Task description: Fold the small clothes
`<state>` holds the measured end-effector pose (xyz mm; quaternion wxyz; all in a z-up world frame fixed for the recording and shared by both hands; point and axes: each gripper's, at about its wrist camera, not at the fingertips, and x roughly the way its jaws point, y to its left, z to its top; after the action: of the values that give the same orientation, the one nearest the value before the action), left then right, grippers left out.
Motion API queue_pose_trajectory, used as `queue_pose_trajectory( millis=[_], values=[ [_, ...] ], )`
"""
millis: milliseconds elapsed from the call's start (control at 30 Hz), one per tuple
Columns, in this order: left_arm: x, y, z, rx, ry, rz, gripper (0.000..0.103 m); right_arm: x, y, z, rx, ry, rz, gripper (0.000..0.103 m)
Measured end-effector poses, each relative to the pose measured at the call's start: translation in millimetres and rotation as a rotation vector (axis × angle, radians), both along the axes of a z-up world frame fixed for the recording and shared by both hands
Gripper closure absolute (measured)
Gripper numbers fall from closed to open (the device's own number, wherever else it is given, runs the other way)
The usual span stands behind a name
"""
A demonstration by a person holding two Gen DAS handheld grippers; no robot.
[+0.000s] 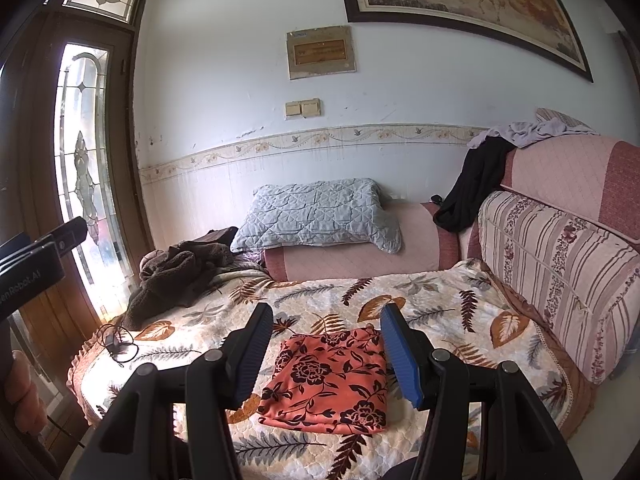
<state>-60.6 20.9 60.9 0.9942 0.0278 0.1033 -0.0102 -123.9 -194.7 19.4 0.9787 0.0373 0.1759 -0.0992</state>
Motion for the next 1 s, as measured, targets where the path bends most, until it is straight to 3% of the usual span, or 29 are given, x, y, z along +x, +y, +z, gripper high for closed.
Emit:
queue_pose_trajectory(
  millis=[1000],
  values=[
    [19.3, -7.4, -7.2, -0.003, 0.023, 0.01, 0.0, 13.2, 0.8, -2.8, -0.012, 0.016, 0.017, 0.043]
  ],
)
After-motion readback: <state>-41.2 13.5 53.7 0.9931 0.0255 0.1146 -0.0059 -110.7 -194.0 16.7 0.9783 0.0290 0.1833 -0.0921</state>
